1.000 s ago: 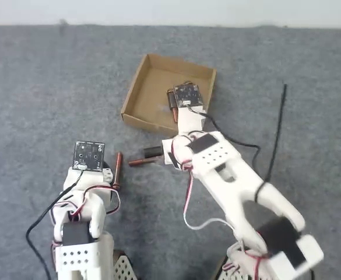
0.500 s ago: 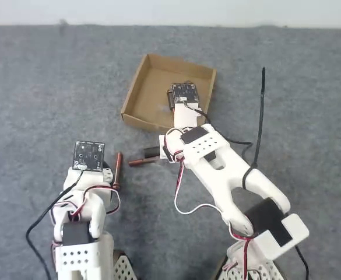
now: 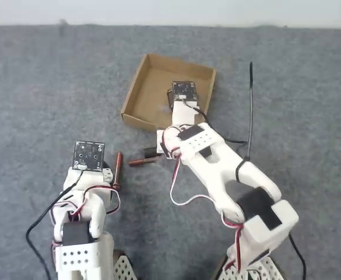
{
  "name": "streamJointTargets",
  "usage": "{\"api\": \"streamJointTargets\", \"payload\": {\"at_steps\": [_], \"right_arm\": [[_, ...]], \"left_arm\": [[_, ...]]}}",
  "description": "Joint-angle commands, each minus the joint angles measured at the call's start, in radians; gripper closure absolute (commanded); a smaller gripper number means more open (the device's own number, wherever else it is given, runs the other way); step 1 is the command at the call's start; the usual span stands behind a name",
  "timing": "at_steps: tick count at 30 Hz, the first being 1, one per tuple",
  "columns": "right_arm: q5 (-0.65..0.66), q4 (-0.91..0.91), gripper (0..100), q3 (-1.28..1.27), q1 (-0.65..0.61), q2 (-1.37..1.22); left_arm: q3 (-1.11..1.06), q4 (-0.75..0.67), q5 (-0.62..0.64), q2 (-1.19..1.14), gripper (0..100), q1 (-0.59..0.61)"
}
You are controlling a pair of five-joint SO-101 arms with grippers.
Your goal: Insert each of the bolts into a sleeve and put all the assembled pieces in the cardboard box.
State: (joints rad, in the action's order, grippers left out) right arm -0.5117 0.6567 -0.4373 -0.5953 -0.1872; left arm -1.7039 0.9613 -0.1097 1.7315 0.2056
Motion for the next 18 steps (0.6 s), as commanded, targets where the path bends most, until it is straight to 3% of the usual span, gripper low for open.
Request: {"api": "streamJointTargets", "payload": {"at_steps": [1,8,14,18], "right_arm": [[-0.018,-0.005,87.6,0.077,0.016,-0.021],[-0.015,0.025,88.0,0.147,0.015,-0.134],[0.071,0.275,99.8,0.296,0.019,-0.194],[0.097,0.403,99.2,0.333,0.019,-0.177]], "left_arm": [[0.013,-0.017,-0.012,-0.011,99,0.009],[0.013,-0.017,-0.012,-0.011,99,0.009],[0.013,-0.017,-0.012,-0.011,99,0.009],[0.013,-0.017,-0.012,-0.011,99,0.009]]}}
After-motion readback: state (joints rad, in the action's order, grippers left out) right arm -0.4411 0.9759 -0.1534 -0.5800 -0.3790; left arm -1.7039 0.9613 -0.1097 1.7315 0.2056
